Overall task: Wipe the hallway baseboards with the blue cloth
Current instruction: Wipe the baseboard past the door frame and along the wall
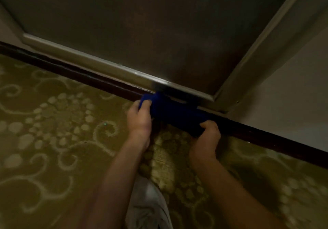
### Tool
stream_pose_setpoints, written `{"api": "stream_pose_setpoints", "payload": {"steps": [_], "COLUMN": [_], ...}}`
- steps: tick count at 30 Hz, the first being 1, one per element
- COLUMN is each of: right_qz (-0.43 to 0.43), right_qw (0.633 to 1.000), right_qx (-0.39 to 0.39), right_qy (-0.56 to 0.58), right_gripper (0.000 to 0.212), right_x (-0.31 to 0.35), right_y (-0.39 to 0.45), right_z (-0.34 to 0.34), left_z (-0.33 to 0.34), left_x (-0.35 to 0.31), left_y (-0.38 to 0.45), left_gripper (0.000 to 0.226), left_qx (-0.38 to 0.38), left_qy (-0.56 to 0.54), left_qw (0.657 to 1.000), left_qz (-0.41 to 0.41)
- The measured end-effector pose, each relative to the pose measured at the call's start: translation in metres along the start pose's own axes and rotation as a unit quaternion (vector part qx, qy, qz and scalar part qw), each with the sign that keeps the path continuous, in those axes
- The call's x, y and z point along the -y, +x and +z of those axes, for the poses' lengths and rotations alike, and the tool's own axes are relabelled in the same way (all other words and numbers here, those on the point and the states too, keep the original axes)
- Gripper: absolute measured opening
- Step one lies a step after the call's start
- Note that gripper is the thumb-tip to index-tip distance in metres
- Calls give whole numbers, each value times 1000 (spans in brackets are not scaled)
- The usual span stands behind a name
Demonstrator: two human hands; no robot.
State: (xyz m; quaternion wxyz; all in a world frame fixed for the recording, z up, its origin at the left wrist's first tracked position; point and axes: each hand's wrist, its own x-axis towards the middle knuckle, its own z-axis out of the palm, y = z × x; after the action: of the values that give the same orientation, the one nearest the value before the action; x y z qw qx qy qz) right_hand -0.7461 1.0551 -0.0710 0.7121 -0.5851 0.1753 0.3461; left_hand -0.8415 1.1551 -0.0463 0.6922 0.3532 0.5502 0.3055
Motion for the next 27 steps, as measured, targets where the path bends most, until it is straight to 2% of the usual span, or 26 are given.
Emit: {"api": "stream_pose_setpoints", "payload": {"steps": [3,6,7,10,11,14,17,19,21,23,26,27], "right_qz": [58,77,74,24,5,-29,4,29,38,23,-24,-27], "right_qw": [995,993,993,994,992,985,984,985,985,988,983,982], "right_qx": [-72,-85,-89,-101,-108,-111,-44,-9,-22,-67,-150,-153], "right_qy": [27,2,-7,-43,-64,-127,-175,-172,-170,-136,-100,-106], "right_gripper": [28,35,33,22,24,37,39,32,33,31,14,7], "right_x": [-23,-26,-23,-13,-14,-25,-40,-45,-44,-33,-3,6], "right_y": [26,38,43,56,57,53,47,44,47,51,55,54], "right_z": [-6,-9,-8,3,8,27,64,80,77,56,12,-1], "left_z": [4,11,17,38,39,24,-2,-6,3,16,34,36], "left_x": [37,44,40,31,32,35,17,5,4,17,43,48], "left_y": [24,40,45,56,57,55,64,78,89,87,57,47], "left_gripper": [17,10,7,20,21,6,7,11,12,10,26,30], "left_qx": [17,6,4,-42,-51,-81,-160,-168,-173,-153,-7,26], "left_qy": [25,32,32,45,35,-20,-67,-72,-50,-18,40,36], "left_qw": [993,989,990,992,992,988,981,982,983,987,995,993], "left_qz": [-116,-143,-135,-110,-114,-132,-91,-54,-33,-43,-88,-109]}}
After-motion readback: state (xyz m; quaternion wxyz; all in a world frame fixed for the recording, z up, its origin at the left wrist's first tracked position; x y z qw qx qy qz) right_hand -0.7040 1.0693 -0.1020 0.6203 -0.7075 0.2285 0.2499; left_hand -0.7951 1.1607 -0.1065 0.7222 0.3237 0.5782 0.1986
